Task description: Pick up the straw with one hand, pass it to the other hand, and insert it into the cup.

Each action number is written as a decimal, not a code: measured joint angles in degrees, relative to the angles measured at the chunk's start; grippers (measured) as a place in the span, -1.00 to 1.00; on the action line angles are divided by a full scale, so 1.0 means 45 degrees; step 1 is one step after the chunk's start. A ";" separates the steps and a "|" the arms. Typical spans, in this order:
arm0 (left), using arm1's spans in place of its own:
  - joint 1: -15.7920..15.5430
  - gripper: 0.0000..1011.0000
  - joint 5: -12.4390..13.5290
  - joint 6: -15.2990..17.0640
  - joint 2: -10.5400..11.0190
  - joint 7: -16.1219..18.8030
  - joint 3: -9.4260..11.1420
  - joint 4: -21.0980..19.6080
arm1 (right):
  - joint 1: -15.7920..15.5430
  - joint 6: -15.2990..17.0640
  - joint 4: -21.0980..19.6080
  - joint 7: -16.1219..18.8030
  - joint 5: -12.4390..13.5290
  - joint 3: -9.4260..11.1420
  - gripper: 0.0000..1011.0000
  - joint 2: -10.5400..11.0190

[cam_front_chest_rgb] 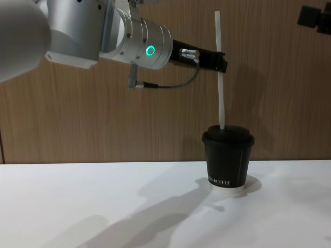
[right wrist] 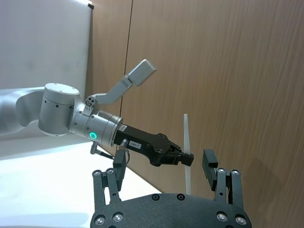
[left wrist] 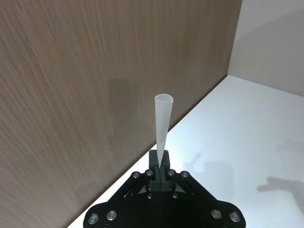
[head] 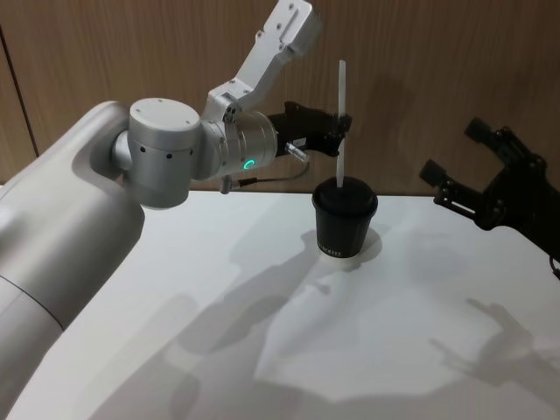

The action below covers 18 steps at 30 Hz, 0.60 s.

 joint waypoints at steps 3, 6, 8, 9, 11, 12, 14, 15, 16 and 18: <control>-0.0038 -0.99 0.0034 -0.0069 -0.0068 -0.0022 -0.0009 0.0162 | 0.0000 0.0000 0.0000 0.0000 -0.0001 0.0000 0.98 0.0000; -0.0066 -0.97 0.0071 -0.0123 -0.0116 -0.0043 -0.0014 0.0280 | 0.0000 -0.0001 0.0000 0.0000 0.0000 0.0000 0.98 0.0000; -0.0075 -0.93 0.0085 -0.0141 -0.0135 -0.0050 -0.0016 0.0327 | 0.0000 0.0000 0.0000 0.0000 0.0000 -0.0001 0.98 0.0000; -0.0090 -0.87 0.0100 -0.0161 -0.0153 -0.0057 -0.0018 0.0377 | 0.0000 0.0000 0.0000 0.0000 -0.0001 -0.0001 0.98 0.0000; -0.0100 -0.77 0.0113 -0.0182 -0.0169 -0.0062 -0.0020 0.0416 | 0.0000 0.0000 0.0000 0.0000 0.0000 0.0000 0.98 0.0000; -0.0104 -0.75 0.0118 -0.0189 -0.0175 -0.0063 -0.0021 0.0432 | 0.0000 0.0000 0.0000 0.0001 0.0000 0.0000 0.98 0.0000; -0.0112 -0.60 0.0130 -0.0206 -0.0193 -0.0071 -0.0023 0.0475 | 0.0000 -0.0001 0.0000 0.0000 -0.0001 0.0000 0.98 0.0000; -0.0115 -0.58 0.0134 -0.0213 -0.0199 -0.0073 -0.0024 0.0489 | 0.0000 0.0000 0.0000 0.0000 0.0000 0.0000 0.98 0.0000; -0.0119 -0.47 0.0140 -0.0220 -0.0204 -0.0076 -0.0025 0.0502 | 0.0000 0.0000 0.0000 0.0000 0.0000 0.0000 0.98 0.0000; -0.0128 -0.34 0.0152 -0.0234 -0.0219 -0.0081 -0.0029 0.0534 | 0.0000 0.0000 0.0000 0.0000 0.0000 0.0000 0.98 0.0000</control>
